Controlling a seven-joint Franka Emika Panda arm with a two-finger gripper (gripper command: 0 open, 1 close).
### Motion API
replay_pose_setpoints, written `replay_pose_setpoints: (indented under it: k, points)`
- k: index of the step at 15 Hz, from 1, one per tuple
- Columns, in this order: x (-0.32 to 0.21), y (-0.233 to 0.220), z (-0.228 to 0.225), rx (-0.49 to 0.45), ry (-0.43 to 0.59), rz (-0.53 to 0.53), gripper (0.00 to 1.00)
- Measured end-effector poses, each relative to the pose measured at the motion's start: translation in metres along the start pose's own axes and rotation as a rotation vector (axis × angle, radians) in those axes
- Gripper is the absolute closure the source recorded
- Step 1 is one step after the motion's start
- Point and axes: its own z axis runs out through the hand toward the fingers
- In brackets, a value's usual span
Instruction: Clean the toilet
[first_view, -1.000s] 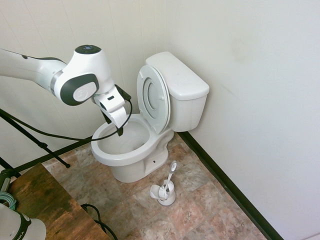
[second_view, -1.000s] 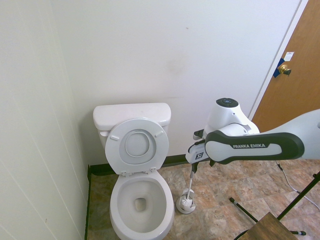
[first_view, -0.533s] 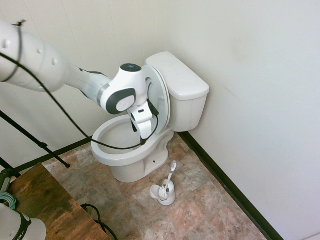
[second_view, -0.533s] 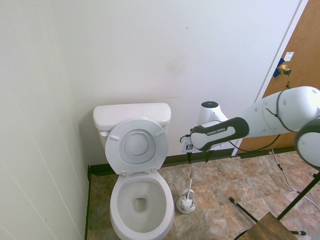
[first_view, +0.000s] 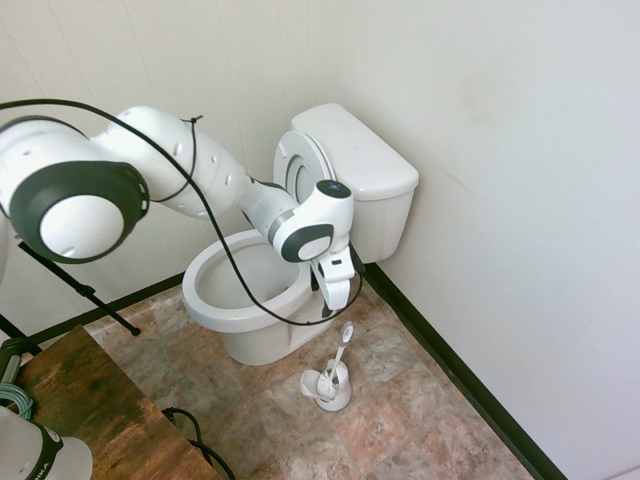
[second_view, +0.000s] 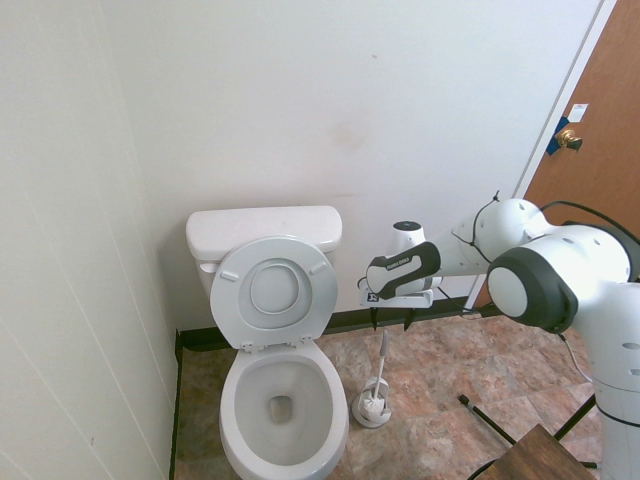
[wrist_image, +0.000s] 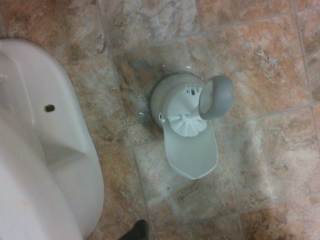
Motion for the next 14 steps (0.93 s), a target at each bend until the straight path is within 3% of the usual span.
replay_pose_setpoints:
  k: [2, 9, 14]
  points:
    - [0.02, -0.024, 0.027, -0.008, -0.004, 0.016, 0.0]
    - [0.028, -0.036, 0.052, -0.012, -0.018, 0.038, 0.0]
    - [0.04, -0.035, 0.098, -0.008, -0.025, 0.071, 0.0]
